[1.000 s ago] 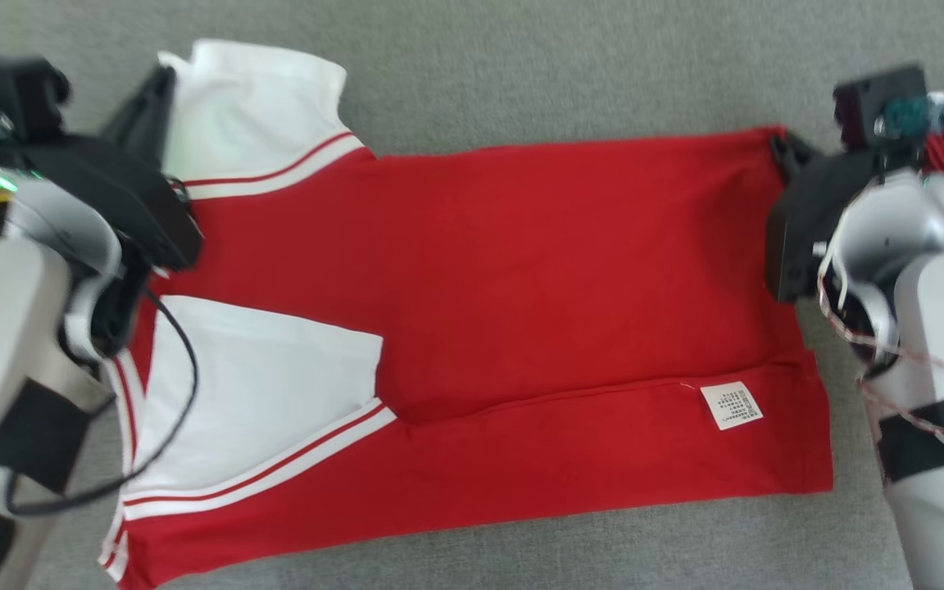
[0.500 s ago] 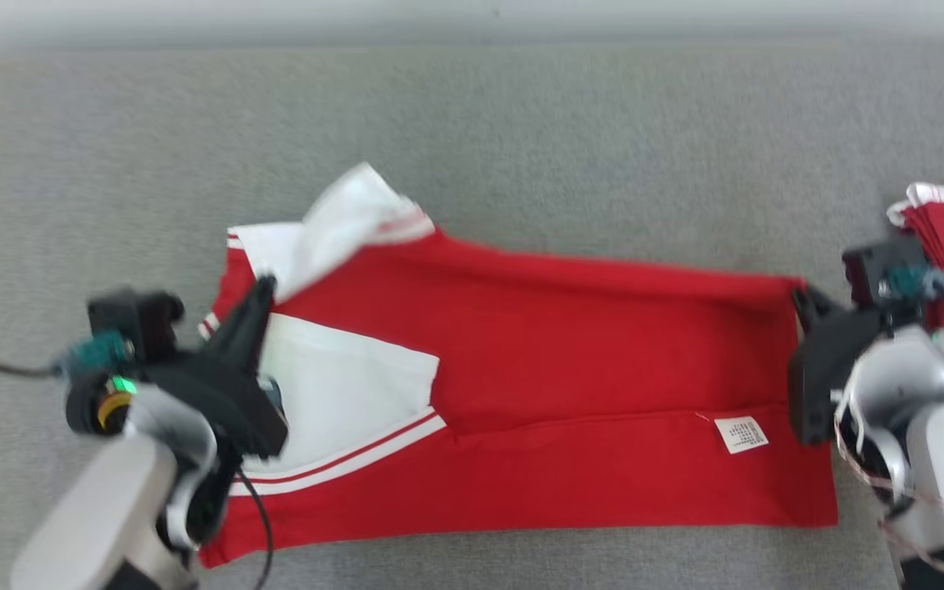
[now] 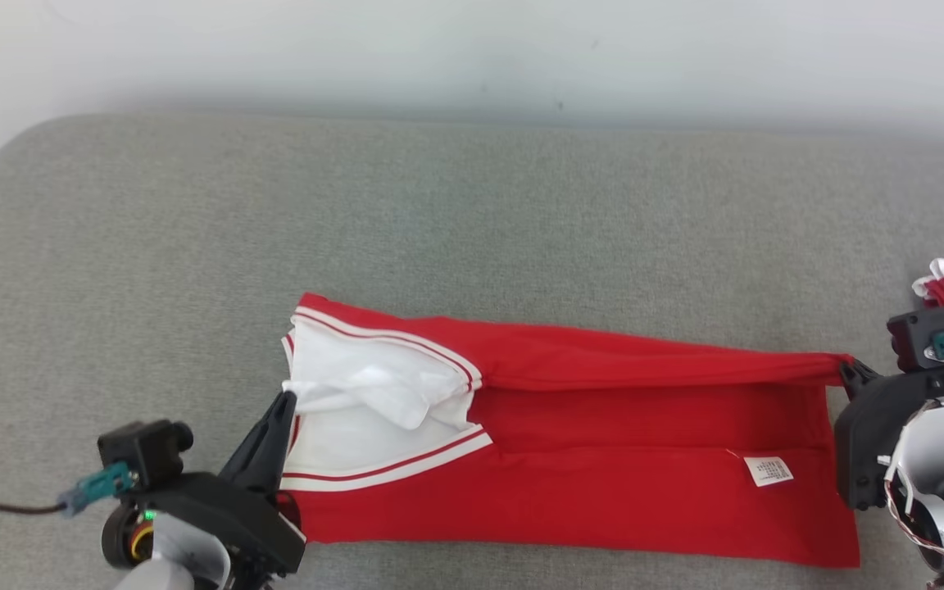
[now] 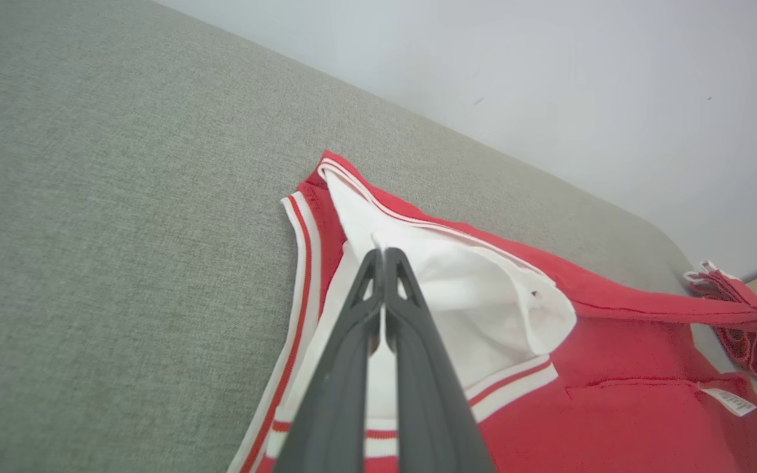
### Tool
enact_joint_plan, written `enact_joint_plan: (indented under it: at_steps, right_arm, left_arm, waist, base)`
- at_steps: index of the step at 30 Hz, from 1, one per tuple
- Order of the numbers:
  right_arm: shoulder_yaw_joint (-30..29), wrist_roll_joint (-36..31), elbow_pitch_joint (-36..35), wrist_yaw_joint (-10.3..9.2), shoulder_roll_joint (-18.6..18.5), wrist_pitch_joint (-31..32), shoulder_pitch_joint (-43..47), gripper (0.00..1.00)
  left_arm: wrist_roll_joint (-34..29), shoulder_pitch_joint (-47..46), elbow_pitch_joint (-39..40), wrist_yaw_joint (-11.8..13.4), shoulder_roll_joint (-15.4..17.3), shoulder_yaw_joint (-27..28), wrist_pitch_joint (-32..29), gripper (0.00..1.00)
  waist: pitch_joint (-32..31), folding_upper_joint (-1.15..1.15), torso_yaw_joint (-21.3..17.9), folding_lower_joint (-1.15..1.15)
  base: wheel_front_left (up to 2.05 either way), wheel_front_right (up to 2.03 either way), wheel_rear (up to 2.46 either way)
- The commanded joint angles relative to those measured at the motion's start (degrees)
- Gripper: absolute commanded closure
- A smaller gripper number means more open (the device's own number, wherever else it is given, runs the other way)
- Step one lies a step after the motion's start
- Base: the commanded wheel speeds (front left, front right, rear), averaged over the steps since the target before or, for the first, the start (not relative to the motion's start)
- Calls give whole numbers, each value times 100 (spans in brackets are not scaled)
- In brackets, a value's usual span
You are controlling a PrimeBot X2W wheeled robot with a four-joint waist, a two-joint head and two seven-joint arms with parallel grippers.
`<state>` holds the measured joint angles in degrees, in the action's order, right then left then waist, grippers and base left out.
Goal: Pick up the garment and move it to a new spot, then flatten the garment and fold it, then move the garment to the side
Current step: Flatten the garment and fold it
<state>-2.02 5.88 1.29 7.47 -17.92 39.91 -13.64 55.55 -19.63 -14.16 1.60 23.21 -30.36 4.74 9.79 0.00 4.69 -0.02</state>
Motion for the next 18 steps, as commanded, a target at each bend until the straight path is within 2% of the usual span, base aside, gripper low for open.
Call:
enact_joint_plan:
  at_steps: [1, 7, 18]
  right_arm:
    - [-45, -3, -11, 4, 17, 23, 83, 100]
    - [-98, 17, -17, 4, -6, 116, 293, 100]
    - [343, 2, 68, 4, -502, 305, 543, 100]
  left_arm:
    - [41, 129, 53, 29, -30, 40, 46, 100]
    - [247, 583, 338, 128, -2, 123, 104, 100]
    - [314, 1072, 340, 220, 43, 14, 47, 100]
  waist:
    - [-123, 0, 93, 2]
    - [-287, 0, 119, 2]
    - [-388, 0, 88, 2]
  base:
    - [0, 0, 0]
    - [0, 0, 0]
    - [0, 0, 0]
